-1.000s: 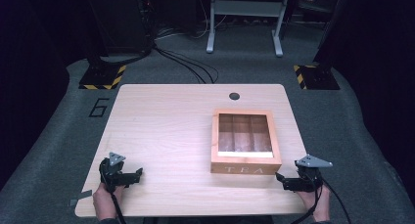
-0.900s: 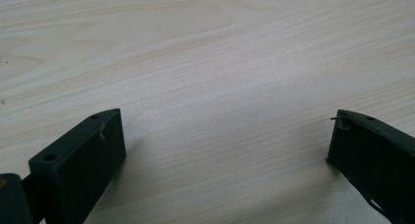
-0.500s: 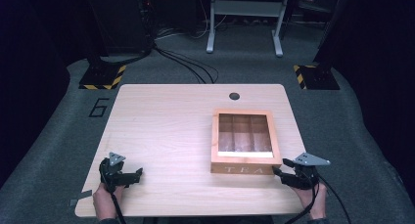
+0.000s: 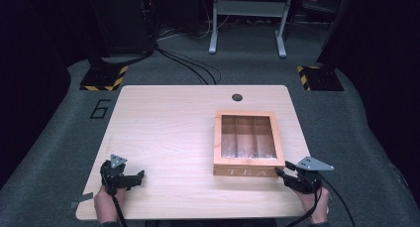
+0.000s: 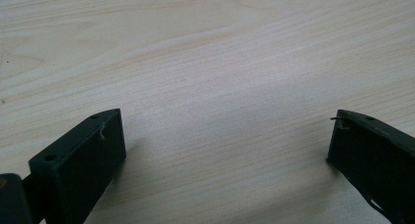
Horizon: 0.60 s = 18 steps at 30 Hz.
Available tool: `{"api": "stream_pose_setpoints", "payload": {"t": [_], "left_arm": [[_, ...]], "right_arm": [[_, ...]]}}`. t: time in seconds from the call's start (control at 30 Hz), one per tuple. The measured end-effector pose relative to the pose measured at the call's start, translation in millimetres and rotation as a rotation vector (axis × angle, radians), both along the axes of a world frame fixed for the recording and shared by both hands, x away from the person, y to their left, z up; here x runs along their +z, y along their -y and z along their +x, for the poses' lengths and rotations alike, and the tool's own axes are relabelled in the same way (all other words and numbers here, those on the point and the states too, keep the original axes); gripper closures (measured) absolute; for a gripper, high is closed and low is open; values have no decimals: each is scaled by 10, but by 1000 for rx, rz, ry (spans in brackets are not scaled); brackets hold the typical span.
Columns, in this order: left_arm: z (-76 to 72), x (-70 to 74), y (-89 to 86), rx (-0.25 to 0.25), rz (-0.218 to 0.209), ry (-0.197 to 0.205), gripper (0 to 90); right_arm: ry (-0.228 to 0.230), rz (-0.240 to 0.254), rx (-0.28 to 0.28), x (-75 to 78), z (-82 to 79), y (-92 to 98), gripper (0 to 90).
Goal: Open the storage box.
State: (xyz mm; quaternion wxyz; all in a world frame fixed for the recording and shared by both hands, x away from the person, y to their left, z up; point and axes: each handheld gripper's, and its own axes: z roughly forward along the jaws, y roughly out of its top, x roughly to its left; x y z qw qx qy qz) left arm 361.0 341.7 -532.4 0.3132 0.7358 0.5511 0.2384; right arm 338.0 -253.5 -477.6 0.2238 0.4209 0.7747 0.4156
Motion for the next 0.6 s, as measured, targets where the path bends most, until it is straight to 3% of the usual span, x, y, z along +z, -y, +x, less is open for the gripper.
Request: {"api": "stream_pose_setpoints", "payload": {"t": [0.23,0.6], "left_arm": [[0,-1,1,1,-1,2,4],[-2,-2,1,2,-1,4,4]], "right_arm": [[39,-1,-15,50,0,-35,518],[141,-34,-38,201,52,-98,463]]}}
